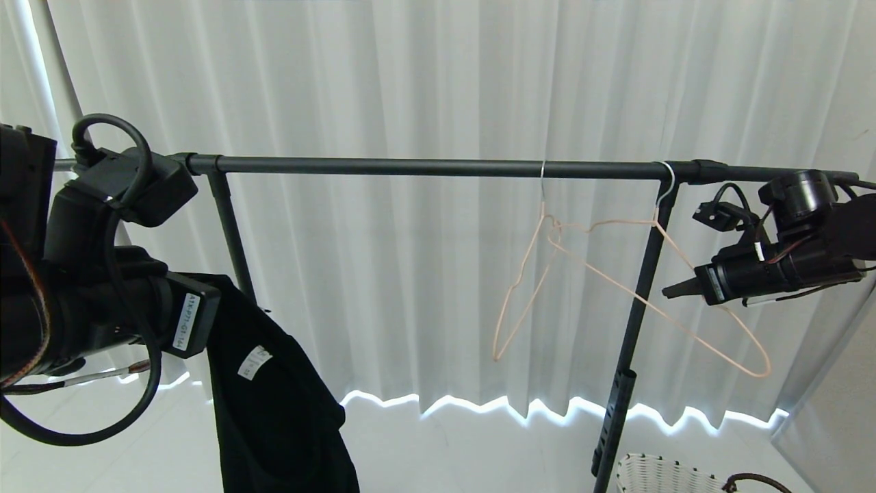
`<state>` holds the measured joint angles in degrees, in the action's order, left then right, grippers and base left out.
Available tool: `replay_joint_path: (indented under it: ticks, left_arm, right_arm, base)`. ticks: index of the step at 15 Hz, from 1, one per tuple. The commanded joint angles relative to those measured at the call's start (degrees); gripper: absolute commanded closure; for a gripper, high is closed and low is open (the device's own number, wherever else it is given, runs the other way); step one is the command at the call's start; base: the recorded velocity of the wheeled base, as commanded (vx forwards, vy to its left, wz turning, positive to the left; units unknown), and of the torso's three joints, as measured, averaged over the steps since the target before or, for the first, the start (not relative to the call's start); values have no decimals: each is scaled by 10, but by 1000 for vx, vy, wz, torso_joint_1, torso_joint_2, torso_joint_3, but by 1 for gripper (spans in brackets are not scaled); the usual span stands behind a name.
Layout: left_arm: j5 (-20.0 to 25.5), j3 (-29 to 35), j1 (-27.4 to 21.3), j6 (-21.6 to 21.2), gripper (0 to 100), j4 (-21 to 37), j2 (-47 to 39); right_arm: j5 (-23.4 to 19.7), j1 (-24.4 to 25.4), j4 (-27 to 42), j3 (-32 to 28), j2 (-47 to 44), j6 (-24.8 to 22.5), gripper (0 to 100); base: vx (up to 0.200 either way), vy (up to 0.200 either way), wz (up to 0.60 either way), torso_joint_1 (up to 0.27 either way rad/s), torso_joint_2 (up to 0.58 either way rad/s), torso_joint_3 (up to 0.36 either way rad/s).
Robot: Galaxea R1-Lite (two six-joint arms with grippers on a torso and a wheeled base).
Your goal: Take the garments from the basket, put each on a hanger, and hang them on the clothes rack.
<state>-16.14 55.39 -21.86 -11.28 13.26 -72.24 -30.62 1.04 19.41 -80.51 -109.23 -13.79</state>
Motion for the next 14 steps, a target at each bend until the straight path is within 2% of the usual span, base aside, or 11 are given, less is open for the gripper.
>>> replay_joint_path:
  ticks: [1,9,14]
  left_arm:
    - [0,-1,0,0,100,0,0]
    - [0,-2,1,0,100,0,3]
    - [0,-4,1,0,100,-25,2]
  right_arm:
    - [-1,1,0,-1,3,0,100]
    - [-8,12,-1,0,45,5,100]
    - [-11,8,-5,1,76,29,100]
  base:
    - [0,0,0,0,0,0]
    - [0,0,0,0,0,0]
    - [0,0,0,0,0,0]
